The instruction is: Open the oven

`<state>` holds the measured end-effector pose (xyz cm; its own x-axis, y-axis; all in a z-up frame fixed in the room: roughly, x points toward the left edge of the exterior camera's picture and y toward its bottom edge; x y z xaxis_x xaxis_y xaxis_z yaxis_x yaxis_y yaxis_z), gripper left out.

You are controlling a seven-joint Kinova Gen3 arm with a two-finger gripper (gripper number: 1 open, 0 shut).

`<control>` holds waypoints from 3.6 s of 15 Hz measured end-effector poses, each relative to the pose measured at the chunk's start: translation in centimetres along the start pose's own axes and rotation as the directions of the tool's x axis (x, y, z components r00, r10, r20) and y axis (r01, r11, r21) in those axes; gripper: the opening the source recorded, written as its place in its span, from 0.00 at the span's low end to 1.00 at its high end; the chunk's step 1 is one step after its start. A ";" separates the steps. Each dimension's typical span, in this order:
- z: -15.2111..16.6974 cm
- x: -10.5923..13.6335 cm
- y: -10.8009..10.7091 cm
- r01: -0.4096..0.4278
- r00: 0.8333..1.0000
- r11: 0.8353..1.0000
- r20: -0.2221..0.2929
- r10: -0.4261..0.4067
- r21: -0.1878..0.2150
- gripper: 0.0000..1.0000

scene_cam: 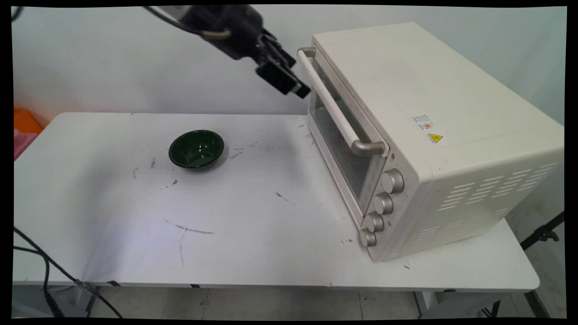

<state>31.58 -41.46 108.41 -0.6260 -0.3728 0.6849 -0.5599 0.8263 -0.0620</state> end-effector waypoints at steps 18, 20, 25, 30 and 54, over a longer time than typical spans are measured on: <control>9.2 4.8 -1.0 -0.036 0.996 0.998 0.076 0.039 -0.045 0.00; 9.6 4.9 -1.0 -0.042 0.996 0.998 0.080 0.046 -0.051 0.00; 9.9 4.6 -1.0 -0.052 0.992 0.997 0.108 0.058 -0.061 0.00; 9.7 3.5 -0.7 -0.059 0.988 0.995 0.141 0.070 -0.075 0.00; 8.0 -8.3 -3.7 -0.016 0.991 1.000 0.131 0.019 -0.022 0.00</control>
<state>34.53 -44.84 97.17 -0.7018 -0.4093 0.5830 -0.5377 0.8412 -0.0567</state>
